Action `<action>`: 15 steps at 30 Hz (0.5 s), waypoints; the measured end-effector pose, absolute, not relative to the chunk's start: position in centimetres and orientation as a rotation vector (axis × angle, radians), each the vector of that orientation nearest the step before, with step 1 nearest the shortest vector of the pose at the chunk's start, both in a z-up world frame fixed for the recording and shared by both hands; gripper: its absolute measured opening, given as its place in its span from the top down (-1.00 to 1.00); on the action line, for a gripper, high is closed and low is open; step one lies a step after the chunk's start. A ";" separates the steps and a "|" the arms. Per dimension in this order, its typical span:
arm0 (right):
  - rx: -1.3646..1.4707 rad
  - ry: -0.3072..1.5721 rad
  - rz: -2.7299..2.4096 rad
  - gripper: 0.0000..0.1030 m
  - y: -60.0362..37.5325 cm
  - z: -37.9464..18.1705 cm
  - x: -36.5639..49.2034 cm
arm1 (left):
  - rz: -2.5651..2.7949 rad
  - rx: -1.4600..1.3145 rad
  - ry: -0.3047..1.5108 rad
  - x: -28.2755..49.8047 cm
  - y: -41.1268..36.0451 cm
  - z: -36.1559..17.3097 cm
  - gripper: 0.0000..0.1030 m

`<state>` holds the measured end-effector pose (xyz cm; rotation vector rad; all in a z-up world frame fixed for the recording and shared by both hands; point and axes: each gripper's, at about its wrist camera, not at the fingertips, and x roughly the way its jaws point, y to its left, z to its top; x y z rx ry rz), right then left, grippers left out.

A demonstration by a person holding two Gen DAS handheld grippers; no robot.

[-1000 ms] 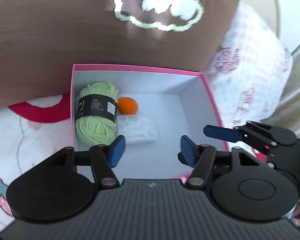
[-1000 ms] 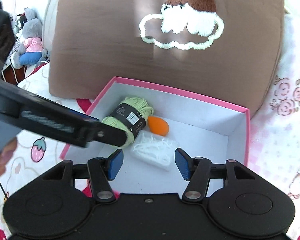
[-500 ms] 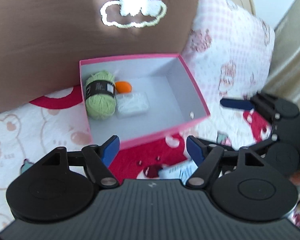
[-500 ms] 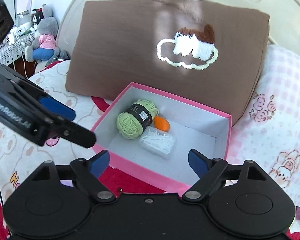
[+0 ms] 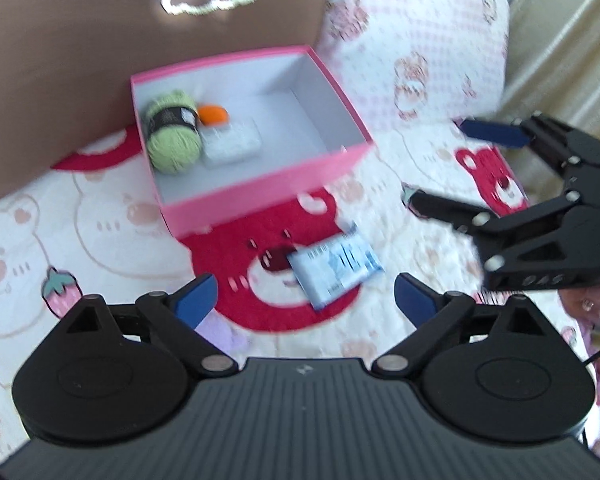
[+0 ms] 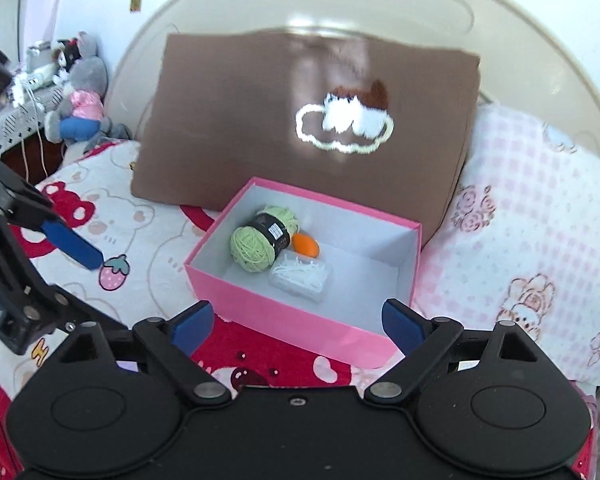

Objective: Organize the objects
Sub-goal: 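Lift the left tool out of the box and move toward the white soap box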

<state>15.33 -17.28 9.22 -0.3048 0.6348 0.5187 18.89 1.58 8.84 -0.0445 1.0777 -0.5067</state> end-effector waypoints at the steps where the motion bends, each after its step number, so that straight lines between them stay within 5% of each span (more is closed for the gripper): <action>1: -0.296 0.625 0.520 -0.81 -17.7 9.4 14.5 | -0.516 -0.042 1.085 18.3 1.5 8.7 -0.89; 15: -0.307 0.559 0.583 -0.82 -20.3 9.7 6.6 | -0.519 -0.094 1.100 13.1 2.2 7.5 -0.91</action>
